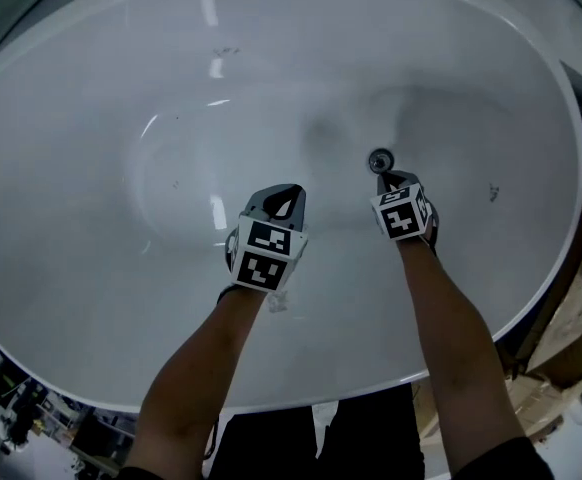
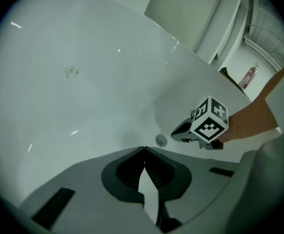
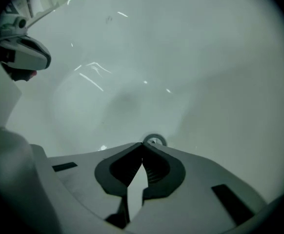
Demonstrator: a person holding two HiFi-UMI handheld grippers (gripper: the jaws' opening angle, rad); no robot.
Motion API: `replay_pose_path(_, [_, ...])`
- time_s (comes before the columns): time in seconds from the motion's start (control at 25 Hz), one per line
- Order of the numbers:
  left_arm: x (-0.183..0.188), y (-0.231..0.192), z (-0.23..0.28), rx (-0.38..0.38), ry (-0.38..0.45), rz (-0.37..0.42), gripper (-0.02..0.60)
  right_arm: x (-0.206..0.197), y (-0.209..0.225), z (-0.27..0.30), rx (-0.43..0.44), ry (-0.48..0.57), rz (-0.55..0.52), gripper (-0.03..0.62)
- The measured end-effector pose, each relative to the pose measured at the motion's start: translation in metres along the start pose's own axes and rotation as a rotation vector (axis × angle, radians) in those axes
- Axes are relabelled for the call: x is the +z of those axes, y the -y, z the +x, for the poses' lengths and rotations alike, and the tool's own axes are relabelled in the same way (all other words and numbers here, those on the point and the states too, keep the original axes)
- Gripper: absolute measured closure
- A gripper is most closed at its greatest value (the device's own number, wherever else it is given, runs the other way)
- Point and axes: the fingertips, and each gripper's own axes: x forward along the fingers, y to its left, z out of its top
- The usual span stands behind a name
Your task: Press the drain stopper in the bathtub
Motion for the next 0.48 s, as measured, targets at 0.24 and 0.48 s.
replay_pose_path(0.24, [0.055,0.027,-0.11,0.012,0.102,-0.045,0.568,0.044,0.0,-0.147,-0.021,0.154,0.072,0.579])
replay_pose_path(0.48, [0.094,0.08,-0.267,-0.012,0.158,-0.024,0.568,0.083,-0.071,-0.352,0.089,0.381,0.113,0.579])
